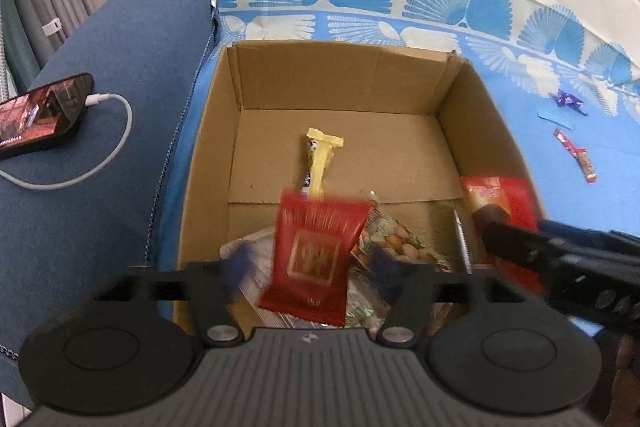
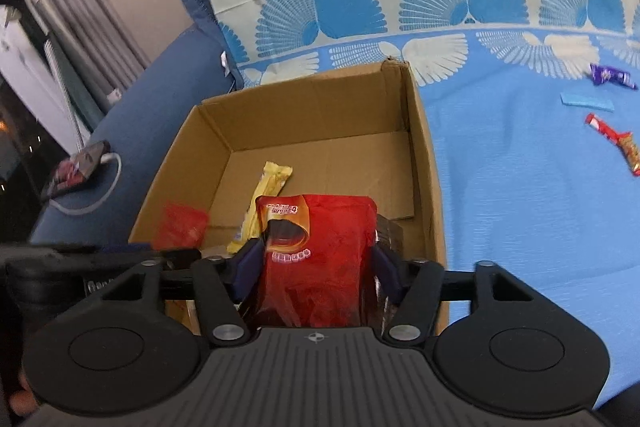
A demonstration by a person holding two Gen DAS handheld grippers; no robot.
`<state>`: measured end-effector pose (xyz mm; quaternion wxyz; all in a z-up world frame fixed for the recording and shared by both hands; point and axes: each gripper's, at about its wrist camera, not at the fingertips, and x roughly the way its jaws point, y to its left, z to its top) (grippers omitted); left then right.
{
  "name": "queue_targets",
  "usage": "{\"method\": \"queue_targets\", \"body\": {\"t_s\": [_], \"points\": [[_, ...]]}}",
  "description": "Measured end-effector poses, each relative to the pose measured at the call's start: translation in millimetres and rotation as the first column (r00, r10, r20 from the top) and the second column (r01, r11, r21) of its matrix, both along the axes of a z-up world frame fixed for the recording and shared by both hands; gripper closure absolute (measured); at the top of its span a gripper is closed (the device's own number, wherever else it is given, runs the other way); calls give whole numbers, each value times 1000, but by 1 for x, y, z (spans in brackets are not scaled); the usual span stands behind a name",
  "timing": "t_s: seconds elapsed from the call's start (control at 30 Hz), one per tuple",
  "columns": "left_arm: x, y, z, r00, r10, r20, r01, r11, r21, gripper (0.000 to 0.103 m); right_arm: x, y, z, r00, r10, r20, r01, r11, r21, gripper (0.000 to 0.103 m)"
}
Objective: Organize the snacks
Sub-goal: 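Open both tools to drop the red snacks into the box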
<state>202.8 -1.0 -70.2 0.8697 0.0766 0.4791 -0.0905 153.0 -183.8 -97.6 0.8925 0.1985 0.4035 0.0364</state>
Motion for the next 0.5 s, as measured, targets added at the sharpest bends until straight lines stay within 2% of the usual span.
{"method": "queue_targets", "body": {"t_s": [0.03, 0.1, 0.3, 0.5], "points": [[-1, 1, 2, 1000, 21, 20, -21, 1000, 15, 1, 1, -3, 1, 1000, -13, 7, 13, 1000, 25, 23], [-4, 3, 5, 997, 50, 58, -52, 998, 27, 0, 0, -9, 5, 999, -37, 32, 34, 997, 72, 16], [-22, 7, 9, 998, 57, 16, -58, 998, 29, 0, -18, -4, 14, 999, -11, 49, 10, 1000, 25, 13], [-69, 11, 17, 998, 60, 5, -60, 997, 42, 0, -63, 8, 23, 1000, -12, 24, 13, 999, -51, 10]]}}
